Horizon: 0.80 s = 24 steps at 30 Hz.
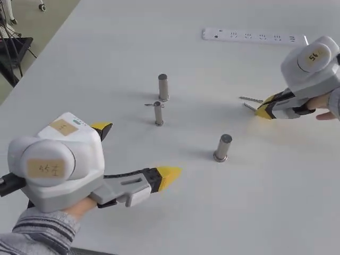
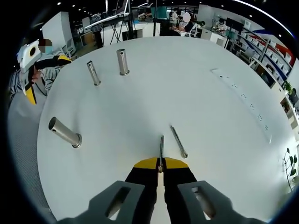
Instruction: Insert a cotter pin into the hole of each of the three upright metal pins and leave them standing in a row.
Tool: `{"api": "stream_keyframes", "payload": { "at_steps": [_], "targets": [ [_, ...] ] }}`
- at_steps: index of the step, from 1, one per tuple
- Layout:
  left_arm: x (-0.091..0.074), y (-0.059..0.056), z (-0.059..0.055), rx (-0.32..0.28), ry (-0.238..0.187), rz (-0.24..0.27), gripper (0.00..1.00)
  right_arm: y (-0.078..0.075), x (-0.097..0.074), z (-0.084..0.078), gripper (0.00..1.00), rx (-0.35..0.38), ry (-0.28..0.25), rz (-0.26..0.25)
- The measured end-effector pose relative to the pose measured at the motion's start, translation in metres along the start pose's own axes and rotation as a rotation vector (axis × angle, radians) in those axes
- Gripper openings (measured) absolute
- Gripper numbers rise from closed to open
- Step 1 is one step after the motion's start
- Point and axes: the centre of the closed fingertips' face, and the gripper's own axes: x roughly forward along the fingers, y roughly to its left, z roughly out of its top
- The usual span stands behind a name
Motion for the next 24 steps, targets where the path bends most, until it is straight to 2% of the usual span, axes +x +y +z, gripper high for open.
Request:
{"api": "stream_keyframes", "payload": {
  "at_steps": [8, 13, 16, 19, 24],
  "targets": [
    [0.002, -0.005, -0.001, -0.001, 0.01, -0.021, 0.89, -0.002, 0.002, 0.001, 0.0, -0.032, 0.003, 0.006],
    [0.001, -0.005, 0.003, -0.001, 0.003, -0.027, 0.89, 0.0, 0.001, 0.003, 0.0, -0.067, -0.006, -0.004],
    [-0.001, -0.007, 0.009, -0.013, -0.005, -0.04, 0.84, -0.001, -0.002, 0.008, 0.0, -0.085, -0.038, -0.025],
    [-0.002, -0.009, 0.015, 0.001, -0.015, -0.046, 0.83, 0.001, -0.006, 0.014, 0.0, -0.098, -0.069, -0.036],
    [-0.001, -0.017, 0.023, -0.003, -0.026, -0.085, 0.78, 0.013, -0.016, 0.031, 0.0, -0.199, -0.123, -0.039]
  ]
}}
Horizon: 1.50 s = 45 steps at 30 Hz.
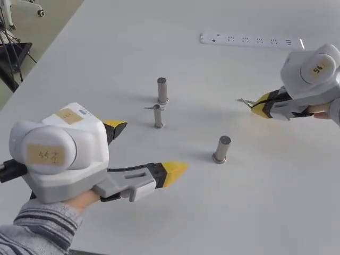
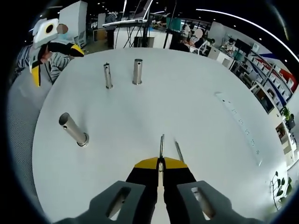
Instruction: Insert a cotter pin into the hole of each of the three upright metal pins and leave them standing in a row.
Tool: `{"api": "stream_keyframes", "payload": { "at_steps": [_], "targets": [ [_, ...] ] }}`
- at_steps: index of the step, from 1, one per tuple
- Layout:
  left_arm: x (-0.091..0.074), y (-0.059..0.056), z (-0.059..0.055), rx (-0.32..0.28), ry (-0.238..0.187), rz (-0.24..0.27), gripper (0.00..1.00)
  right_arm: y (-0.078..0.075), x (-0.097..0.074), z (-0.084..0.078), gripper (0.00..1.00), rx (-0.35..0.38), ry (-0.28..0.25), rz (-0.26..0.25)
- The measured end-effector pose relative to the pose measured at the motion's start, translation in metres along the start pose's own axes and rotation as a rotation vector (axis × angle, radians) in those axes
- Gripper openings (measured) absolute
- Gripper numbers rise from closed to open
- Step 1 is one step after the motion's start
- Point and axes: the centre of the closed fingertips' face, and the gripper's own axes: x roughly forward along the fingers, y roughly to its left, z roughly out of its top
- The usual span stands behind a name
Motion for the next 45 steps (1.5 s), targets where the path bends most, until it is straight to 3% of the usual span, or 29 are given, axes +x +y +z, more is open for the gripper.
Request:
{"api": "stream_keyframes", "payload": {
  "at_steps": [4, 9, 18, 26, 36, 42, 45],
  "targets": [
    [0.006, -0.009, 0.006, 0.019, 0.01, -0.034, 0.74, 0.005, -0.002, 0.013, 0.0, -0.098, -0.03, 0.0],
    [0.013, -0.017, 0.018, 0.017, -0.003, -0.077, 0.65, 0.025, -0.013, 0.033, 0.0, -0.175, -0.066, 0.014],
    [0.025, -0.031, 0.039, -0.111, -0.04, -0.144, 0.49, 0.06, -0.035, 0.068, 0.0, -0.307, -0.148, 0.037],
    [0.033, -0.038, 0.05, -0.234, -0.061, -0.181, 0.39, 0.086, -0.045, 0.085, 0.0, -0.408, -0.188, 0.056],
    [0.034, -0.045, 0.056, -0.324, -0.081, -0.212, 0.21, 0.112, -0.057, 0.103, 0.0, -0.459, -0.234, 0.079],
    [0.032, -0.047, 0.059, -0.365, -0.102, -0.223, 0.06, 0.117, -0.061, 0.109, 0.0, -0.46, -0.253, 0.079],
    [0.032, -0.048, 0.059, -0.387, -0.106, -0.229, 0.03, 0.118, -0.063, 0.111, 0.0, -0.448, -0.26, 0.077]
  ]
}}
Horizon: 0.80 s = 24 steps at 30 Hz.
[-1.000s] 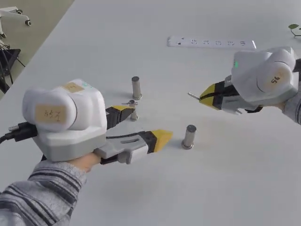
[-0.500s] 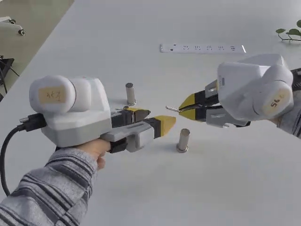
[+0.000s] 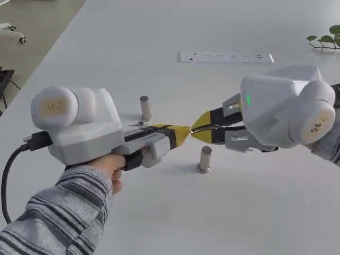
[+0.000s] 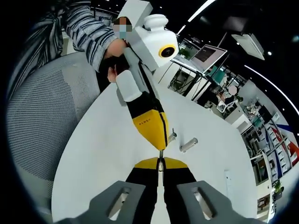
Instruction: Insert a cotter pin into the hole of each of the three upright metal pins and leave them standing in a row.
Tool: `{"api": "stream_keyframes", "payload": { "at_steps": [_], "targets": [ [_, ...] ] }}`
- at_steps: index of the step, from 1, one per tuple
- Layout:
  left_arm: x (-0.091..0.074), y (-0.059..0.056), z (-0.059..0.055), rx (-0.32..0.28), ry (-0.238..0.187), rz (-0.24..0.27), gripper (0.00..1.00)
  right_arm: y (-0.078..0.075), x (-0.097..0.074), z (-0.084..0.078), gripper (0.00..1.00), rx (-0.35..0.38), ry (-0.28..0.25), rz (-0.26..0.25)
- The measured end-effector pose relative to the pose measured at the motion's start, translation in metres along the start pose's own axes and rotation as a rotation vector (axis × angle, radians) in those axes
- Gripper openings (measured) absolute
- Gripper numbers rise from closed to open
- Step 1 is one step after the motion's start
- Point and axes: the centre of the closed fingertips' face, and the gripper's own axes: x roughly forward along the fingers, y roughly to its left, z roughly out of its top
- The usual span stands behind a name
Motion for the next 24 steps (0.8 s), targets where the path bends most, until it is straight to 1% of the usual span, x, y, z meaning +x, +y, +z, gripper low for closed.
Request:
{"api": "stream_keyframes", "payload": {
  "at_steps": [2, 6, 9, 13, 19, 21, 23, 24],
  "targets": [
    [-0.0003, -0.001, 0.0012, -0.009, -0.009, -0.006, 0.0, 0.0005, -0.0007, 0.0018, 0.0, 0.008, -0.003, -0.003],
    [-0.0007, -0.003, 0.0021, -0.027, -0.017, -0.017, 0.0, 0.001, -0.0016, 0.0046, 0.0, 0.019, -0.008, -0.008],
    [-0.0009, -0.0044, 0.0029, -0.024, -0.022, -0.026, 0.0, 0.0009, -0.0024, 0.0053, 0.0, 0.029, -0.011, -0.013],
    [-0.0014, -0.0068, 0.0047, 0.018, -0.038, -0.032, 0.0, -0.0003, -0.004, 0.0065, 0.0, 0.083, -0.031, -0.018],
    [-0.0016, -0.009, 0.0035, 0.086, -0.032, -0.05, 0.0, 0.0023, -0.0043, 0.0071, 0.0, 0.127, -0.041, -0.016],
    [-0.0023, -0.0096, 0.0021, 0.113, -0.025, -0.058, 0.0, 0.0032, -0.004, 0.006, 0.0, 0.17, -0.048, -0.009],
    [-0.0035, -0.01, 0.0021, 0.142, -0.027, -0.063, 0.0, 0.0018, -0.0037, 0.0046, 0.0, 0.198, -0.059, -0.015],
    [-0.004, -0.0102, 0.0015, 0.156, -0.023, -0.067, 0.0, 0.0029, -0.0035, 0.0033, 0.0, 0.216, -0.059, -0.007]
  ]
}}
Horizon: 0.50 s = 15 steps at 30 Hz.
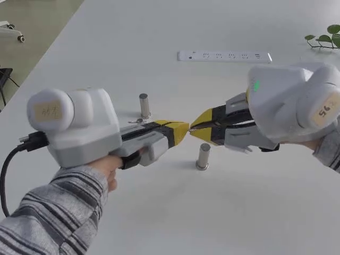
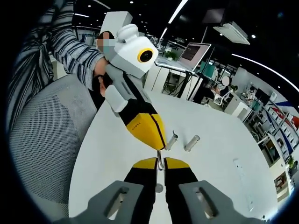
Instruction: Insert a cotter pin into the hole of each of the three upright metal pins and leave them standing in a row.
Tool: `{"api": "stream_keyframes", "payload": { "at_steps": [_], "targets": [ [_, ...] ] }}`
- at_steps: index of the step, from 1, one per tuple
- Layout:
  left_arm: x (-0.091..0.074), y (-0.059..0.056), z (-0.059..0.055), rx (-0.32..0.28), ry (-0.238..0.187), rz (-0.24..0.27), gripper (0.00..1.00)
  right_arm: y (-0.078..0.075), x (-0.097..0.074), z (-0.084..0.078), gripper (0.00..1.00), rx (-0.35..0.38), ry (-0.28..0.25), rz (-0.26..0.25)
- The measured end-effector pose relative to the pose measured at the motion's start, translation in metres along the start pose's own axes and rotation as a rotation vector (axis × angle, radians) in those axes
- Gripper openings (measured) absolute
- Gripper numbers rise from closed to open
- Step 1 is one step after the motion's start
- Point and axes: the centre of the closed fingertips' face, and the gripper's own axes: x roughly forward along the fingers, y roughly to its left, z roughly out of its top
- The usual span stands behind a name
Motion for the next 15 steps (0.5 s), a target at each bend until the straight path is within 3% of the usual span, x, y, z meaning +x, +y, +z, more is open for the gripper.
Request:
{"api": "stream_keyframes", "payload": {
  "at_steps": [3, 8, 15],
  "targets": [
    [-0.002, 0.001, -0.003, 0.046, 0.017, -0.008, 0.0, -0.001, 0.0, -0.001, 0.03, 0.043, -0.011, 0.003],
    [-0.005, -0.001, -0.008, 0.116, 0.046, -0.032, 0.0, 0.005, -0.001, -0.005, 0.07, 0.173, -0.026, 0.06],
    [-0.012, -0.018, -0.01, 0.224, 0.059, -0.131, 0.0, 0.021, -0.005, -0.003, 0.07, 0.308, -0.064, 0.148]
  ]
}}
